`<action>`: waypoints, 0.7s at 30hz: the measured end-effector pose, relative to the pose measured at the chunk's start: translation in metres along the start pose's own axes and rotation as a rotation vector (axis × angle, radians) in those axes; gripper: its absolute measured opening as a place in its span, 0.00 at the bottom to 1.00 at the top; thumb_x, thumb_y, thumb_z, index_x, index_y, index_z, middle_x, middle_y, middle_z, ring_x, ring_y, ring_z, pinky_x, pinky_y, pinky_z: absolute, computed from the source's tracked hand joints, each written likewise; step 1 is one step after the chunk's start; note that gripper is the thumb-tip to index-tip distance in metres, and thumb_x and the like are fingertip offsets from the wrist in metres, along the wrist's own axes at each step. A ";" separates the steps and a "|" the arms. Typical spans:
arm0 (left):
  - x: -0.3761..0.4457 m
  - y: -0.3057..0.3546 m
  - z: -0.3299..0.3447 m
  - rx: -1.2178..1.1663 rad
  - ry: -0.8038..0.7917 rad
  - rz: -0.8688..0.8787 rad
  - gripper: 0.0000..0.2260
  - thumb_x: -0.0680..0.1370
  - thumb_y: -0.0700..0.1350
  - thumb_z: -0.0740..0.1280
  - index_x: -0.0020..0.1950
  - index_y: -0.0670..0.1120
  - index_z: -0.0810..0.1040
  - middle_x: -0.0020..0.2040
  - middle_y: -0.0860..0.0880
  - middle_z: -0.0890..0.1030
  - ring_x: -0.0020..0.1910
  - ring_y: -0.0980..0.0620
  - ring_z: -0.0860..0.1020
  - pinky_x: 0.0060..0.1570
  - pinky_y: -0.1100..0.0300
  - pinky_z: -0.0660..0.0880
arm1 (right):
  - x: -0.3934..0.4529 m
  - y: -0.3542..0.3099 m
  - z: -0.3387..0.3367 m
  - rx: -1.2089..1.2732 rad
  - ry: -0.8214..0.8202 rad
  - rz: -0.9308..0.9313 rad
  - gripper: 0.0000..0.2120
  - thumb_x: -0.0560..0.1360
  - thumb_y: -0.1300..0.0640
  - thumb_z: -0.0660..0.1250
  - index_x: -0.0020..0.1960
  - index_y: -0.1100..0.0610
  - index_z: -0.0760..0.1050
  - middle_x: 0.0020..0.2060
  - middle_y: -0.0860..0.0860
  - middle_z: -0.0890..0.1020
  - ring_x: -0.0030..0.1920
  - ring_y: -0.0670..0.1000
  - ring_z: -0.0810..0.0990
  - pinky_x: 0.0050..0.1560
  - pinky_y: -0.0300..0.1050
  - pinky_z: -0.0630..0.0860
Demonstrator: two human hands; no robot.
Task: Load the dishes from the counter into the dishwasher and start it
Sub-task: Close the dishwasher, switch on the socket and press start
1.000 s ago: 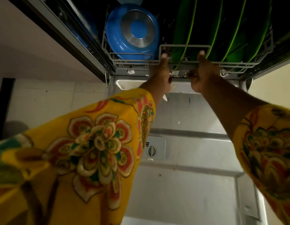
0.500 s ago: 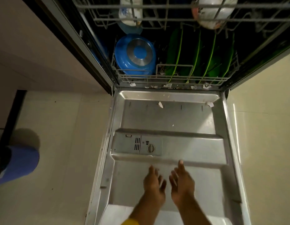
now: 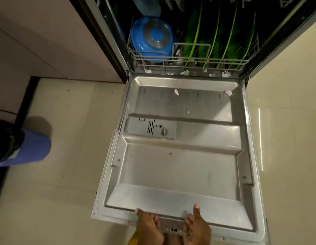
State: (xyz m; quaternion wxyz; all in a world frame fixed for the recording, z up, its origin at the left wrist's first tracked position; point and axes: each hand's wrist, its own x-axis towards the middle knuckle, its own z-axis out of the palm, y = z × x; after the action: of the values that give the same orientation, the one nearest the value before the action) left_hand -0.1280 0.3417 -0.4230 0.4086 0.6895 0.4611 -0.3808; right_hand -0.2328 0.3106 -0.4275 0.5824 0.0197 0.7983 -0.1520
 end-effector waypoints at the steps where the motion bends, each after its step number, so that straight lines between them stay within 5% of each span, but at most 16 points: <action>1: 0.000 -0.004 -0.002 -0.019 0.040 0.014 0.19 0.83 0.51 0.54 0.38 0.42 0.70 0.24 0.41 0.68 0.25 0.46 0.65 0.24 0.59 0.64 | 0.001 0.002 -0.007 0.004 0.016 0.012 0.26 0.77 0.46 0.63 0.28 0.64 0.70 0.23 0.55 0.70 0.25 0.53 0.65 0.29 0.41 0.61; 3: 0.003 -0.014 -0.010 -0.037 0.101 0.048 0.20 0.82 0.50 0.55 0.58 0.34 0.75 0.47 0.27 0.76 0.40 0.35 0.74 0.45 0.44 0.76 | 0.002 0.011 -0.019 0.040 0.040 0.016 0.24 0.77 0.47 0.64 0.31 0.65 0.69 0.20 0.55 0.69 0.21 0.51 0.65 0.25 0.39 0.64; 5: 0.005 -0.024 -0.020 -0.056 0.133 0.063 0.25 0.82 0.54 0.54 0.65 0.32 0.70 0.61 0.29 0.74 0.54 0.36 0.75 0.61 0.43 0.70 | 0.001 0.012 -0.026 0.050 0.062 0.040 0.22 0.77 0.49 0.64 0.34 0.65 0.68 0.20 0.55 0.69 0.20 0.50 0.66 0.23 0.42 0.67; 7: 0.006 -0.028 -0.026 -0.113 0.133 0.059 0.27 0.82 0.57 0.54 0.66 0.34 0.68 0.58 0.35 0.76 0.58 0.37 0.75 0.59 0.47 0.71 | 0.006 0.017 -0.030 0.063 0.041 0.051 0.23 0.78 0.50 0.64 0.46 0.73 0.72 0.27 0.58 0.71 0.27 0.54 0.69 0.40 0.56 0.77; 9: 0.014 -0.030 -0.031 -0.179 0.110 0.013 0.28 0.81 0.59 0.53 0.66 0.35 0.68 0.47 0.39 0.76 0.48 0.39 0.75 0.49 0.52 0.74 | 0.005 0.020 -0.033 0.078 0.024 0.071 0.27 0.77 0.49 0.64 0.57 0.75 0.70 0.39 0.68 0.76 0.34 0.62 0.74 0.62 0.64 0.69; 10: 0.017 -0.030 -0.034 -0.196 0.086 -0.019 0.29 0.81 0.60 0.52 0.66 0.36 0.69 0.44 0.40 0.75 0.45 0.42 0.74 0.47 0.53 0.73 | 0.003 0.021 -0.036 0.102 0.034 0.072 0.27 0.77 0.48 0.65 0.55 0.75 0.71 0.49 0.72 0.77 0.38 0.65 0.75 0.65 0.64 0.66; 12: 0.019 -0.030 -0.037 -0.231 0.044 -0.060 0.29 0.81 0.61 0.51 0.67 0.39 0.68 0.47 0.39 0.75 0.43 0.43 0.73 0.50 0.53 0.73 | 0.000 0.027 -0.038 0.075 0.067 0.090 0.30 0.74 0.44 0.66 0.54 0.74 0.72 0.58 0.71 0.74 0.42 0.64 0.76 0.64 0.63 0.68; 15: 0.027 -0.032 -0.040 -0.276 -0.023 -0.086 0.30 0.80 0.62 0.49 0.69 0.41 0.68 0.47 0.39 0.76 0.40 0.43 0.74 0.48 0.52 0.73 | -0.001 0.041 -0.043 0.058 0.101 0.091 0.38 0.70 0.37 0.66 0.54 0.75 0.72 0.54 0.69 0.78 0.54 0.67 0.78 0.59 0.62 0.73; 18: 0.036 -0.031 -0.042 -0.295 -0.065 -0.116 0.31 0.80 0.63 0.47 0.71 0.42 0.66 0.61 0.37 0.75 0.58 0.39 0.74 0.50 0.52 0.71 | -0.006 0.042 -0.042 0.125 0.124 0.118 0.36 0.69 0.35 0.66 0.53 0.70 0.71 0.49 0.64 0.78 0.50 0.62 0.77 0.52 0.56 0.75; 21: 0.042 -0.028 -0.040 -0.270 -0.081 -0.091 0.29 0.81 0.63 0.47 0.72 0.45 0.64 0.68 0.39 0.69 0.67 0.37 0.68 0.60 0.45 0.69 | -0.007 0.044 -0.042 0.196 0.097 0.125 0.40 0.72 0.38 0.66 0.61 0.76 0.68 0.63 0.69 0.71 0.63 0.66 0.73 0.58 0.58 0.73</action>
State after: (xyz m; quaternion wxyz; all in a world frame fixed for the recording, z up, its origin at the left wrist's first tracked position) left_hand -0.1367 0.3989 -0.4517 0.4983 0.5907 0.5219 -0.3610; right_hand -0.2603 0.3653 -0.4186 0.5468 0.1336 0.8040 -0.1916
